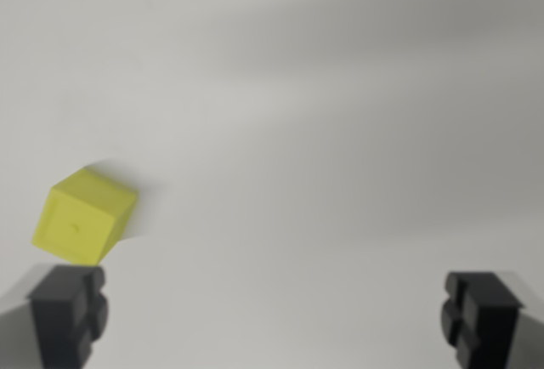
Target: Pick yellow cube
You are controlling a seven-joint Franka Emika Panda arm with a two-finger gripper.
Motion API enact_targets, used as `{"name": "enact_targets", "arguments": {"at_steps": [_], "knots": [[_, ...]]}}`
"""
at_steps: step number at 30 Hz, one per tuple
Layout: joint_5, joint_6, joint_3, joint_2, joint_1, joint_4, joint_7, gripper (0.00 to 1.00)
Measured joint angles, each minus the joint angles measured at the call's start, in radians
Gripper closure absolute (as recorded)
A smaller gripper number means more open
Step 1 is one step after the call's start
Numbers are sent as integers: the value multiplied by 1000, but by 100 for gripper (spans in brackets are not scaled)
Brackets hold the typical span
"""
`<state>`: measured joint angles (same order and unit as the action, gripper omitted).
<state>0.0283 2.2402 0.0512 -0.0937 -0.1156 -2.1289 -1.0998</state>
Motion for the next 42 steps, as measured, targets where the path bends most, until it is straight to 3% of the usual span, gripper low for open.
{"name": "enact_targets", "arguments": {"at_steps": [22,42], "knots": [[-1,134,0,-66,-97,-72,-231,0],[0,247,0,-155,-187,-99,-440,0]]}}
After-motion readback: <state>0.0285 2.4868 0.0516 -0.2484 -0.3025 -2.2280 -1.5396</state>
